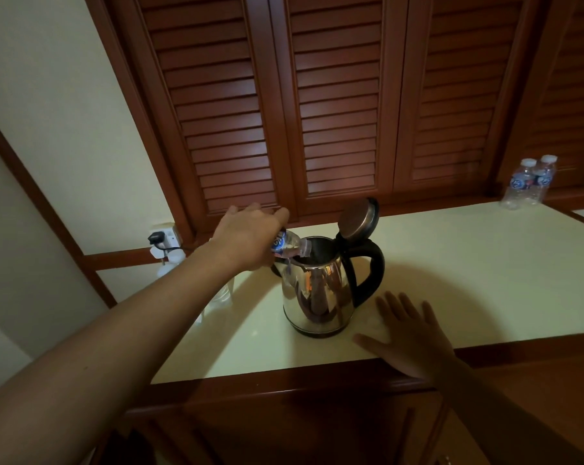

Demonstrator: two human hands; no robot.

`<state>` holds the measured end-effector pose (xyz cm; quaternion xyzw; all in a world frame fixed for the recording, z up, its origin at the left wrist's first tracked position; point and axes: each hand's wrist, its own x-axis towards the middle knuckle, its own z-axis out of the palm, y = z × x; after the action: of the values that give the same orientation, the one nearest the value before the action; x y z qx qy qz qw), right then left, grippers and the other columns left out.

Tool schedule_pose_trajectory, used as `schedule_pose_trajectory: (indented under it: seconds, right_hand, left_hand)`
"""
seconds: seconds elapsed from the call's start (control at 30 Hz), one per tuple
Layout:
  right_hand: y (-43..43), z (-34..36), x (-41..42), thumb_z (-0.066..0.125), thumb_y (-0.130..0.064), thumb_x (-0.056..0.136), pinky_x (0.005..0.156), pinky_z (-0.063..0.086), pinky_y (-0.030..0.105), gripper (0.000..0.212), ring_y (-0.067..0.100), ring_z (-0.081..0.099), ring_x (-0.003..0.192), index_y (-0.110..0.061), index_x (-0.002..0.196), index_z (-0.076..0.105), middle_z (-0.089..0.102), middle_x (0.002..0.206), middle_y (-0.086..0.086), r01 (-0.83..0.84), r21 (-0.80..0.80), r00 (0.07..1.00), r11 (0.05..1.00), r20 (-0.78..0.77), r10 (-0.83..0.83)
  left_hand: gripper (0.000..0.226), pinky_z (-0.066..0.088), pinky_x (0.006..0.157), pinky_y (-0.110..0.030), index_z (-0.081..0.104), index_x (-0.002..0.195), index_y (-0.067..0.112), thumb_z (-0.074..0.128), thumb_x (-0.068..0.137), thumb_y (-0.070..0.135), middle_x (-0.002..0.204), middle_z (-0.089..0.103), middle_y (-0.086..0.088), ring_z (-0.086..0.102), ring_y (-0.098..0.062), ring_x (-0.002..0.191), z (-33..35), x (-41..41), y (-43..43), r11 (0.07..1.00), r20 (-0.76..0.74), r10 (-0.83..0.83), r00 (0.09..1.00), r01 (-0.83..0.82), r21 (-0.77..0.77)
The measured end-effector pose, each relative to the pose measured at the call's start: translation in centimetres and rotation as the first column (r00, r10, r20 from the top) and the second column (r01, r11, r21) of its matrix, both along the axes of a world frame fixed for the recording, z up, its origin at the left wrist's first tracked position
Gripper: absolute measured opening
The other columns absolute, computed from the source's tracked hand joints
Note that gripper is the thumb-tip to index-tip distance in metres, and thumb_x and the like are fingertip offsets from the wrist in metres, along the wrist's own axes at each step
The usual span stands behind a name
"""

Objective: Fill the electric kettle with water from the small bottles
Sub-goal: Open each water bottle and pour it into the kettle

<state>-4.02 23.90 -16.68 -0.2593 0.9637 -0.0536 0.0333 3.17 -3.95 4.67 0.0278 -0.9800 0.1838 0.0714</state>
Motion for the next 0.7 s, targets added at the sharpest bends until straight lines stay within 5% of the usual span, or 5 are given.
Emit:
schedule_pose_trajectory:
  seconds: [0.4, 0.7]
  right_hand:
    - [0.0, 0.1, 0.1, 0.005, -0.098, 0.073, 0.124, -0.007, 0.053, 0.112, 0.020, -0.016, 0.154, -0.028, 0.160, -0.008, -0.016, 0.168, -0.002, 0.009, -0.004, 1.000, 1.000, -0.006, -0.009]
    - [0.1, 0.0, 0.1, 0.005, -0.098, 0.074, 0.123, -0.008, 0.052, 0.111, 0.019, -0.018, 0.153, -0.028, 0.160, -0.008, -0.017, 0.167, -0.003, 0.008, -0.020, 1.000, 1.000, 0.001, -0.008]
  left_hand:
    - [0.058, 0.037, 0.094, -0.053, 0.045, 0.127, 0.026, 0.077, 0.083, 0.046, 0.123, 0.065, 0.002, 0.052, -0.025, 0.119, 1.1, -0.1, 0.6, 0.988, -0.022, -0.063, 0.998, 0.059, -0.141]
    - [0.061, 0.036, 0.101, -0.063, 0.049, 0.132, 0.022, 0.077, 0.078, 0.016, 0.120, 0.065, -0.002, 0.055, -0.027, 0.116, 0.8, -1.0, 0.5, 0.900, -0.075, -0.244, 0.967, 0.197, -0.389]
